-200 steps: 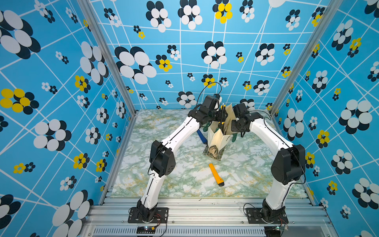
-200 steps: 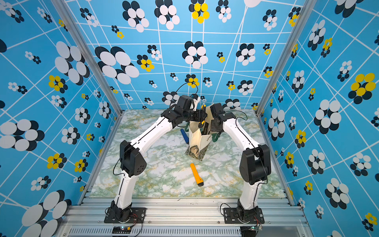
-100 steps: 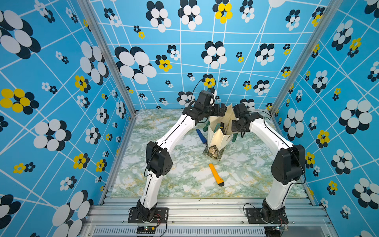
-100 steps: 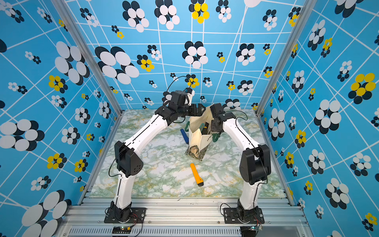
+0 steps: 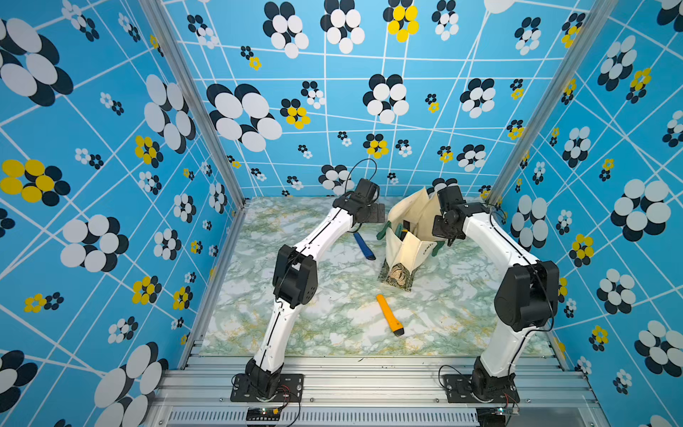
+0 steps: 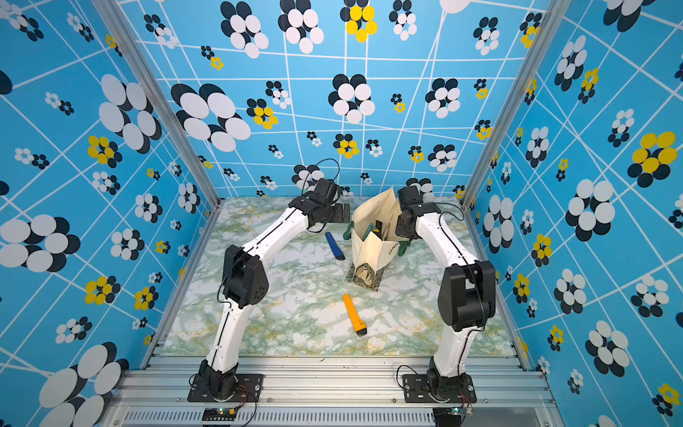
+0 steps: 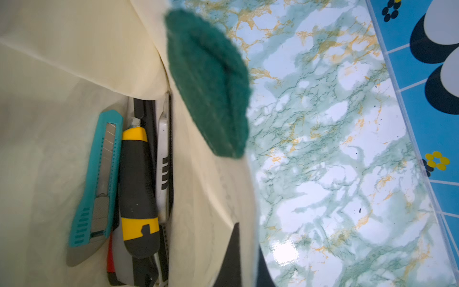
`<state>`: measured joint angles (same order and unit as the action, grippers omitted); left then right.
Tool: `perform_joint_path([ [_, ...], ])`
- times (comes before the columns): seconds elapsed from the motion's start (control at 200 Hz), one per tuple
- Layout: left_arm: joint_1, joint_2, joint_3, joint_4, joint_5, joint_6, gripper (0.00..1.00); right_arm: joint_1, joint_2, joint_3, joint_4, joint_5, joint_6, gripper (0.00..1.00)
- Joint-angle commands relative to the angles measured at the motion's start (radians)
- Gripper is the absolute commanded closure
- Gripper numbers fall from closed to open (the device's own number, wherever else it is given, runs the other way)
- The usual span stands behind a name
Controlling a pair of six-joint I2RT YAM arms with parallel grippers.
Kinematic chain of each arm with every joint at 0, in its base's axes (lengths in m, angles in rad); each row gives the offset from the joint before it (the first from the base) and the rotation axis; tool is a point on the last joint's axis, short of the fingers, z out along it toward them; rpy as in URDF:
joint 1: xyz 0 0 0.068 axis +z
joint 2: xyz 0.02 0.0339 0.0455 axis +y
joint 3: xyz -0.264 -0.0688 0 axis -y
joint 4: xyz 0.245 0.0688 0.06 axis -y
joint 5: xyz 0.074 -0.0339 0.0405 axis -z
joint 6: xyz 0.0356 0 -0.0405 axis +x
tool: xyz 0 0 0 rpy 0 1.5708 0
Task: Place the art knife into the pouch
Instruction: Place the utility knife in the pouch, then pick up the utility knife at the center of the board.
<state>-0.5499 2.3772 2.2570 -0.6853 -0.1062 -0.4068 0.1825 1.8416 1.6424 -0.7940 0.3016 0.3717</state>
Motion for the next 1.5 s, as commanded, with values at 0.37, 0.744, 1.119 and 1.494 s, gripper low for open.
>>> perform_joint_path([
  [0.37, -0.012, 0.162, 0.047, -0.241, -0.041, -0.140, 0.06, -0.029, -0.003, 0.046, -0.031, 0.032, -0.017, 1.00],
  [0.744, -0.009, 0.174, 0.005, -0.287, -0.039, -0.117, 0.25, -0.029, 0.016, 0.049, -0.032, 0.025, 0.001, 1.00],
  [1.119, 0.019, 0.072, -0.191, -0.191, 0.042, -0.077, 0.56, -0.027, -0.020, -0.019, -0.012, 0.024, 0.049, 1.00],
  [1.494, 0.035, -0.009, -0.200, -0.136, 0.089, -0.046, 0.76, 0.010, -0.038, -0.064, -0.001, 0.023, 0.074, 1.00],
])
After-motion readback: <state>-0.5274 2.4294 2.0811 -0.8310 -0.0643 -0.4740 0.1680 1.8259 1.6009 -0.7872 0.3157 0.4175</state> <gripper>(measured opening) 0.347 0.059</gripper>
